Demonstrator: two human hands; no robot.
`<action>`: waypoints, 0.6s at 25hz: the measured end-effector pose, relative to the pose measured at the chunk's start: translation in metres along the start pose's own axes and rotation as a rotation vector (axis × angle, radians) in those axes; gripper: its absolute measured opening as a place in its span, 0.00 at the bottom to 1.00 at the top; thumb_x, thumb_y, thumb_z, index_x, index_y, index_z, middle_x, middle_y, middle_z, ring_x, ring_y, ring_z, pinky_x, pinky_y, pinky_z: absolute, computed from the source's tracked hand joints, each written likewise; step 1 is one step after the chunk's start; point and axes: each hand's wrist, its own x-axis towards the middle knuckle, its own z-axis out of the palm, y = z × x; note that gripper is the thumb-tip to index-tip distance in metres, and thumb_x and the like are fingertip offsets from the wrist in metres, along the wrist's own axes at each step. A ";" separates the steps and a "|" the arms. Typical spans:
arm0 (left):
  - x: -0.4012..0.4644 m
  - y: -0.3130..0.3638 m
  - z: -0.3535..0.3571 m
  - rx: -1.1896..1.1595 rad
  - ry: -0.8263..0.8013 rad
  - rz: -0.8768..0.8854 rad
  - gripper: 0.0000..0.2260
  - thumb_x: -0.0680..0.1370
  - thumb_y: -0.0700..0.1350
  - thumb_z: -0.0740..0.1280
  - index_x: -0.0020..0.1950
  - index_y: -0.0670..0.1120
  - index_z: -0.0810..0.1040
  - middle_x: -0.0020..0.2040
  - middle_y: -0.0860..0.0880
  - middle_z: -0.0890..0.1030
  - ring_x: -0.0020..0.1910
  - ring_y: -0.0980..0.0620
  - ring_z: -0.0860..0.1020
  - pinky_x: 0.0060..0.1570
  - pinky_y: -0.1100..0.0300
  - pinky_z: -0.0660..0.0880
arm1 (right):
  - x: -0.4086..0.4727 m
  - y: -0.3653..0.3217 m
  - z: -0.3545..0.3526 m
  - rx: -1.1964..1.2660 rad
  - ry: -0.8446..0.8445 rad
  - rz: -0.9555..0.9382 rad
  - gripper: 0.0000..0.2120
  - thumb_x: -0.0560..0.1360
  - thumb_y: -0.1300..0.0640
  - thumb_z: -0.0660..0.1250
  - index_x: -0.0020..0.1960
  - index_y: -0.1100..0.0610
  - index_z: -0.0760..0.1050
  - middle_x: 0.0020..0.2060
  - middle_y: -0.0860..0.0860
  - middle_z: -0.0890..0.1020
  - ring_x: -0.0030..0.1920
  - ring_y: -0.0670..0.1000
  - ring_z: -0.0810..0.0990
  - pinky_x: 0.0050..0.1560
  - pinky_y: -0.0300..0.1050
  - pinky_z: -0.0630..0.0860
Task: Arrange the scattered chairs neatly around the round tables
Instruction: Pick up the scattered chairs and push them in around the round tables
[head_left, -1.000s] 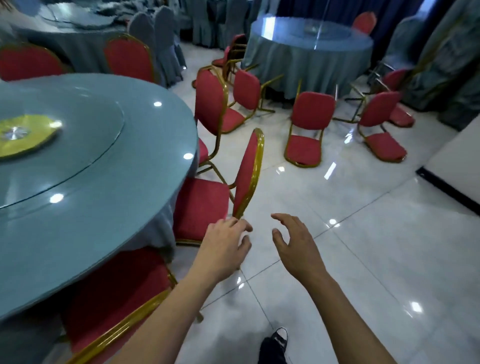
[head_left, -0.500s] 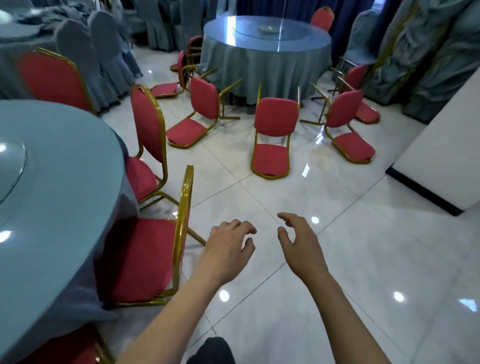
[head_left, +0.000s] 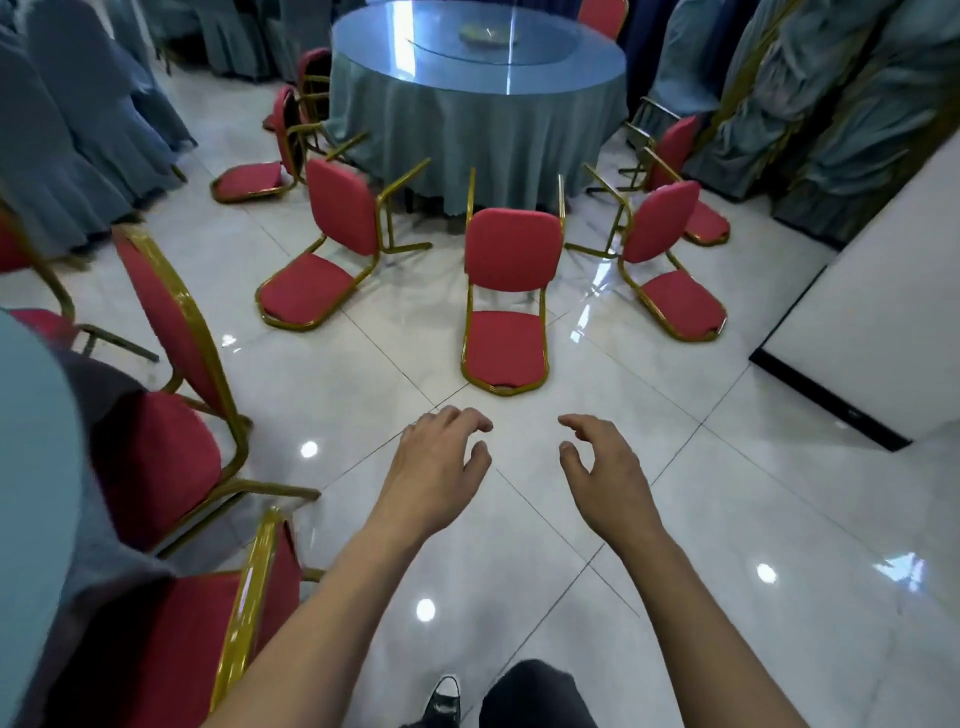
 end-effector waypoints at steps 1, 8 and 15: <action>0.026 0.002 0.001 -0.007 -0.018 0.005 0.12 0.82 0.47 0.61 0.64 0.53 0.75 0.60 0.56 0.77 0.60 0.51 0.73 0.64 0.54 0.66 | 0.021 0.004 -0.002 0.004 0.014 0.023 0.15 0.81 0.55 0.63 0.67 0.45 0.73 0.62 0.41 0.76 0.63 0.43 0.73 0.60 0.40 0.70; 0.227 -0.004 0.035 -0.001 -0.076 0.039 0.11 0.81 0.45 0.61 0.62 0.52 0.77 0.59 0.56 0.78 0.58 0.50 0.73 0.64 0.52 0.67 | 0.209 0.059 0.001 0.056 0.046 0.062 0.14 0.81 0.56 0.63 0.66 0.46 0.74 0.60 0.42 0.76 0.62 0.43 0.74 0.60 0.41 0.70; 0.433 0.001 0.066 -0.085 -0.070 0.002 0.10 0.80 0.44 0.63 0.59 0.52 0.78 0.56 0.55 0.79 0.56 0.51 0.74 0.62 0.52 0.70 | 0.420 0.101 0.004 0.027 -0.059 0.040 0.15 0.80 0.58 0.64 0.66 0.51 0.76 0.60 0.46 0.78 0.60 0.45 0.76 0.58 0.38 0.69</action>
